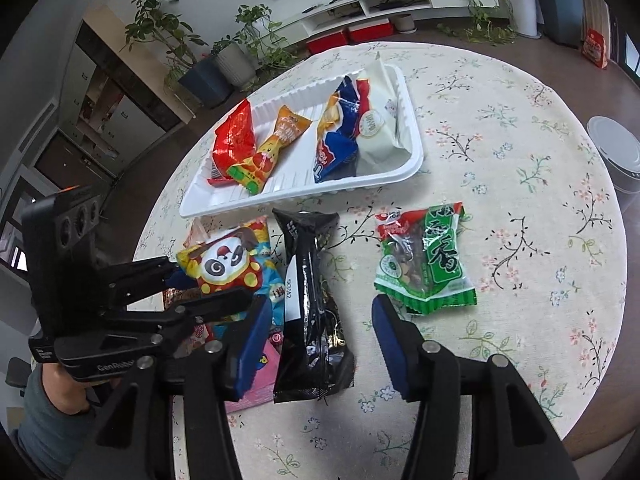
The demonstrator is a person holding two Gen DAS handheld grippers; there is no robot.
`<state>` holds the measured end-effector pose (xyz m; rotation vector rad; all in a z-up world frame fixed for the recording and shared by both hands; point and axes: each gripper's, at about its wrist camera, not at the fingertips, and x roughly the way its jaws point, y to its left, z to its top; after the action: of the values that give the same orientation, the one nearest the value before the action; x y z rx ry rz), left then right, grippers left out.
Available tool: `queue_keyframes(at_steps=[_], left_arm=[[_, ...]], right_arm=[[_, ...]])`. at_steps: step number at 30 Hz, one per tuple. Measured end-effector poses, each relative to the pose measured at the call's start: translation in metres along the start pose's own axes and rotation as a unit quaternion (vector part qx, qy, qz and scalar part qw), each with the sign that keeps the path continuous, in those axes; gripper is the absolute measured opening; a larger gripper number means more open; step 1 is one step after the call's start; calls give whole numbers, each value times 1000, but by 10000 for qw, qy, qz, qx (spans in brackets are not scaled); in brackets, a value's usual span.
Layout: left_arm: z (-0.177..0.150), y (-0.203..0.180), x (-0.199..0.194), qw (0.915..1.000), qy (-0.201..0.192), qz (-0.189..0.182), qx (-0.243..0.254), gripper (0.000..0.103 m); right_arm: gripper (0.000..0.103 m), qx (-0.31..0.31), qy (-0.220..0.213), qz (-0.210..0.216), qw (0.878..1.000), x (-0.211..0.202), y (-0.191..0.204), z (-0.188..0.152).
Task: Organize snacks
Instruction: 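Grasp the panda-print snack bag with the left tool while the right tool grasps the black packet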
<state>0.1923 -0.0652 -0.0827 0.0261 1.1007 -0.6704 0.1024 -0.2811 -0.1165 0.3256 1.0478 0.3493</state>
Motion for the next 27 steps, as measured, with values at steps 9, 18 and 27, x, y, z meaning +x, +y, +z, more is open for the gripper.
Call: queue_keyframes(at_steps=[9,18,27], left_arm=[[-1,0,12,9994,244,-230,-35,42],[-1,0,23,9993,162,-291,-186,43],[-2,-3,11,9997,39,-221,-86,32]], right_arm=[[55,-446,258,-386,9979,23,20,0],[54,-919,378,-829,9916,36,22,-7],[35,-1151,260,-675,9907,34,30,-10]])
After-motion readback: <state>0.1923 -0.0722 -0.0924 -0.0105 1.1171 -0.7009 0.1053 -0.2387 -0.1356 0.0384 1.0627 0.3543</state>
